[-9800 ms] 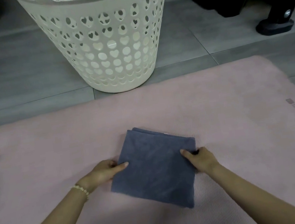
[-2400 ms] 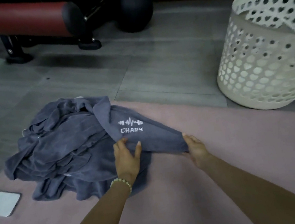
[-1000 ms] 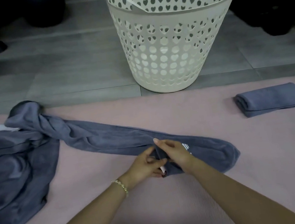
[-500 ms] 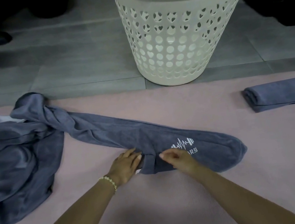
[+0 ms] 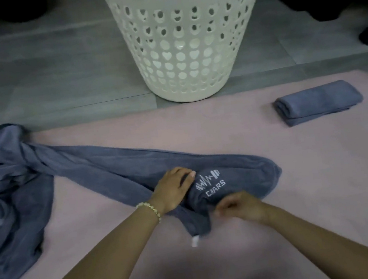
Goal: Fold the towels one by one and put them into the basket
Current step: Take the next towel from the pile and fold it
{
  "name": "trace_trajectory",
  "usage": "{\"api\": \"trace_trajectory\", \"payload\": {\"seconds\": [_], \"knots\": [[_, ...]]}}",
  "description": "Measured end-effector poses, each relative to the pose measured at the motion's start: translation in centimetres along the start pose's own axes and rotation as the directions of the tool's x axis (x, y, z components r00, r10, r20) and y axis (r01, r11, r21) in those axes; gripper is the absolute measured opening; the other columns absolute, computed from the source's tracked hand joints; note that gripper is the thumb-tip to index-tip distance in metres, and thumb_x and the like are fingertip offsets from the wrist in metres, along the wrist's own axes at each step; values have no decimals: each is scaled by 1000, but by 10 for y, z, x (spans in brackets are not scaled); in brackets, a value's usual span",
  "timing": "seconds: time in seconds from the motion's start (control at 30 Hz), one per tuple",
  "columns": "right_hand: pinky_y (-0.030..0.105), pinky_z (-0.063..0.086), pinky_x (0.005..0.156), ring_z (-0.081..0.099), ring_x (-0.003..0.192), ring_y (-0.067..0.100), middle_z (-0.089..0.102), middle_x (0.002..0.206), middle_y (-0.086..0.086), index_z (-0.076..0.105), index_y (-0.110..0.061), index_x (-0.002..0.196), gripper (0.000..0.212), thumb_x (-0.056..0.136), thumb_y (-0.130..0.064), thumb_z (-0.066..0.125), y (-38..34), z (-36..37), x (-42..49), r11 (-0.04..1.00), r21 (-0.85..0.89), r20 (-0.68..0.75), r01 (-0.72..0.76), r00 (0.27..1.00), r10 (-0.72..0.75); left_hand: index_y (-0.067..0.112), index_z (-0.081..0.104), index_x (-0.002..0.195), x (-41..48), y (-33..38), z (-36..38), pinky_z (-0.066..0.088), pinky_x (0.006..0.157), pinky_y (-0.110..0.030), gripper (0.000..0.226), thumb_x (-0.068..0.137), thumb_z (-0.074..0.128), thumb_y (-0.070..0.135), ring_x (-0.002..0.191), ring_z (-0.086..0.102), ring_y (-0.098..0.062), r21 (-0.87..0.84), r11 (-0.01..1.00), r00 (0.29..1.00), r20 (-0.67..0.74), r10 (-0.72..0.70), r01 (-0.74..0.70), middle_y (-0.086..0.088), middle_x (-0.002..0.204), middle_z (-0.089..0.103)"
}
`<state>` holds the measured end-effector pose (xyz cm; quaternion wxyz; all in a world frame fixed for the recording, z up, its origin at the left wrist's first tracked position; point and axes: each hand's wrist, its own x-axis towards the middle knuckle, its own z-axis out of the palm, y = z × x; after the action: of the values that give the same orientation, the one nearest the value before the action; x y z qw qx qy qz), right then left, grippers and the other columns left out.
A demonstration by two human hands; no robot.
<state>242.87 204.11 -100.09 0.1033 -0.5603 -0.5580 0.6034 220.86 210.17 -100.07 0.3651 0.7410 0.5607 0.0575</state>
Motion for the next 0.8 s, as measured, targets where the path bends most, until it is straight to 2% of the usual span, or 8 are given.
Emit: {"api": "trace_trajectory", "payload": {"seconds": [0.07, 0.13, 0.23, 0.43, 0.53, 0.63, 0.73, 0.8], "knots": [[11, 44, 69, 59, 67, -7, 68, 74, -7, 70, -10, 80, 7, 80, -3, 71, 13, -28, -6, 992, 120, -378, 50, 926, -1, 19, 42, 139, 13, 15, 15, 21, 114, -29, 49, 99, 32, 45, 136, 31, -18, 25, 1000, 997, 74, -1, -1, 1, 147, 39], [15, 42, 64, 58, 70, 11, 62, 79, 6, 62, -7, 82, 12, 78, -4, 74, 32, -60, -5, 986, 168, -724, 5, 679, 120, 21, 27, 148, 29, 29, 26, 14, 117, -30, 55, 99, 30, 46, 142, 20, -18, 57, 998, 992, 127, -22, 14, 2, 155, 23], [29, 43, 68, 56, 77, 25, 60, 83, 14, 58, 1, 86, 32, 77, -22, 77, 57, -86, 7, 897, 383, -749, -221, 494, 441, 21, 17, 151, 54, 52, 37, 8, 118, -29, 59, 99, 27, 48, 145, 11, -17, 109, 994, 987, 158, -7, -11, 4, 158, 13], [35, 53, 78, 60, 79, 26, 63, 79, 10, 68, 1, 82, 23, 80, -21, 75, 64, -88, 21, 818, 509, -550, -270, 629, 550, 19, 30, 146, 117, 98, 59, 16, 116, -35, 55, 99, 26, 48, 139, 22, -23, 209, 976, 976, 216, 18, -64, 2, 153, 28], [24, 46, 65, 52, 75, 21, 56, 76, 8, 56, -7, 79, 18, 85, -17, 70, 61, -99, 6, 807, 590, -516, -18, 760, 394, 18, 59, 118, 140, 120, 64, 33, 104, -36, 51, 96, 32, 55, 116, 47, -23, 187, 980, 963, 269, 18, -71, -2, 122, 59], [30, 51, 82, 60, 92, 22, 62, 100, 16, 55, -6, 98, 13, 91, -16, 60, 57, -112, -8, 606, 773, -434, 187, 853, 290, 13, 66, 81, 154, 146, 54, 45, 81, -31, 68, 77, 43, 77, 77, 50, -11, -46, 999, 919, 392, 38, -22, 2, 81, 59], [30, 50, 92, 61, 111, 20, 64, 122, 10, 55, -5, 124, 38, 89, -19, 58, 47, -112, -22, 401, 895, -264, 193, 956, 128, 17, 52, 62, 162, 171, 35, 37, 62, -22, 43, 89, 55, 51, 60, 38, -4, -81, 995, 877, 472, 94, -63, 10, 62, 46], [33, 44, 102, 58, 118, 17, 64, 125, 3, 55, -10, 127, 43, 86, -24, 60, 39, -107, -27, 440, 892, -127, 104, 992, 24, 16, 54, 65, 163, 188, 23, 37, 58, -13, 33, 94, 56, 31, 56, 39, 2, -224, 973, 905, 401, 141, -52, 12, 59, 48]]}}
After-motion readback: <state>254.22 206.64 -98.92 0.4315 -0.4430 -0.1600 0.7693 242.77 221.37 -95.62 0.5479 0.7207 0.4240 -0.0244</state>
